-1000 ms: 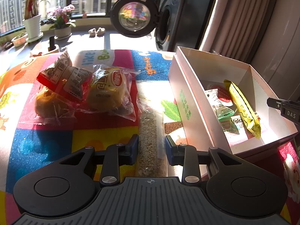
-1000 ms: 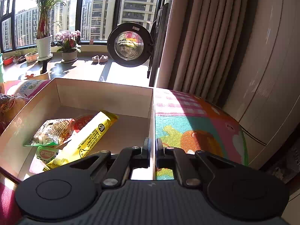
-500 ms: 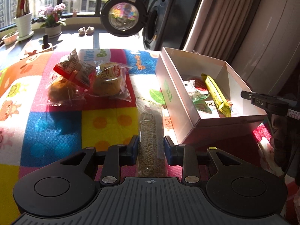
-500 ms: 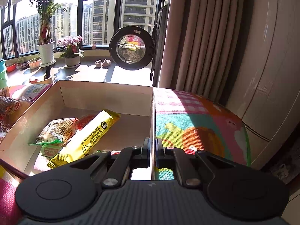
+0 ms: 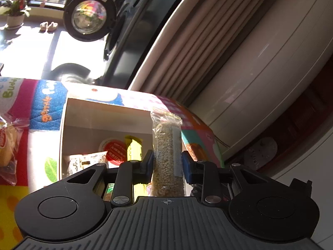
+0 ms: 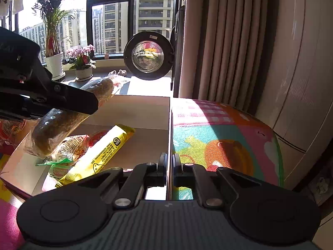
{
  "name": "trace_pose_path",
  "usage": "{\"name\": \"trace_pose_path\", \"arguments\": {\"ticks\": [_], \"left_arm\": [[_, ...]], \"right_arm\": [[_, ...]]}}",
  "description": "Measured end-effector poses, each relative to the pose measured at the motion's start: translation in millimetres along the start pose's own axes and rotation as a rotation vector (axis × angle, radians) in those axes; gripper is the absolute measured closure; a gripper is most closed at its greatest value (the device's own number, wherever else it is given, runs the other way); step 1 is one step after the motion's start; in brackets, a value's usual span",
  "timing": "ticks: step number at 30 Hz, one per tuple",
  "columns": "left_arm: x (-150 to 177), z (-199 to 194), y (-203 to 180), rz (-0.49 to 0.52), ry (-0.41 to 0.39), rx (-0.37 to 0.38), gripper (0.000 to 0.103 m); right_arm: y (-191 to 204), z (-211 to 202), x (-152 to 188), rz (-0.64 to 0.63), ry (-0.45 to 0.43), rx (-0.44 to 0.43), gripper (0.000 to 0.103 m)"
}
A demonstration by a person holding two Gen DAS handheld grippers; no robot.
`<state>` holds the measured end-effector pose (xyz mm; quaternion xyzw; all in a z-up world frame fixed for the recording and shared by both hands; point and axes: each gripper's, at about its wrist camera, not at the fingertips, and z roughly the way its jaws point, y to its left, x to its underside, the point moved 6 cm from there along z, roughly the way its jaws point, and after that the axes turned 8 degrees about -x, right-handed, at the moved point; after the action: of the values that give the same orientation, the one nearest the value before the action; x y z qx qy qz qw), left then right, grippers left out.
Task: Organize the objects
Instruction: 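Lift the grain-stick packet with the left gripper and carry it over the box, then lower the grain-stick packet into the box and open the left gripper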
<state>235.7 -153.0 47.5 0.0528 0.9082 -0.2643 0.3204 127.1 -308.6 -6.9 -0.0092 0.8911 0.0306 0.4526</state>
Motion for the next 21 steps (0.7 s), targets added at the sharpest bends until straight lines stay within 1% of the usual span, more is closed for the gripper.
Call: {"name": "trace_pose_path", "arguments": {"ticks": [2,3,5,8,11,15,19,21], "left_arm": [[2.6,19.3,-3.9,-0.042,0.027,0.02,0.07],[4.4,27.7,-4.5,-0.055,0.036,0.015,0.07],[7.4,37.1,-2.7,-0.069,0.05,-0.019,0.07],[12.9,41.9,4.1,-0.074,0.055,-0.071,0.068],[15.0,37.9,8.6,-0.062,0.045,-0.071,0.068],[12.3,21.6,8.0,-0.013,0.008,-0.052,0.068],[8.5,-2.3,8.6,0.055,-0.065,-0.065,0.068],[6.1,-18.6,17.1,0.06,-0.113,-0.083,0.068]], "right_arm": [[0.0,-0.2,0.4,0.0,0.0,-0.003,0.098],[0.0,-0.5,0.5,0.0,0.001,-0.005,0.098],[-0.2,-0.7,0.7,0.0,0.001,-0.008,0.098],[-0.2,-0.5,1.1,-0.003,0.0,-0.01,0.097],[0.9,0.3,1.7,-0.007,0.002,-0.005,0.097],[1.5,2.1,3.5,-0.009,0.014,0.0,0.097],[1.8,2.6,4.2,-0.01,0.022,0.004,0.097],[2.9,2.5,4.1,-0.011,0.024,0.007,0.097]]}}
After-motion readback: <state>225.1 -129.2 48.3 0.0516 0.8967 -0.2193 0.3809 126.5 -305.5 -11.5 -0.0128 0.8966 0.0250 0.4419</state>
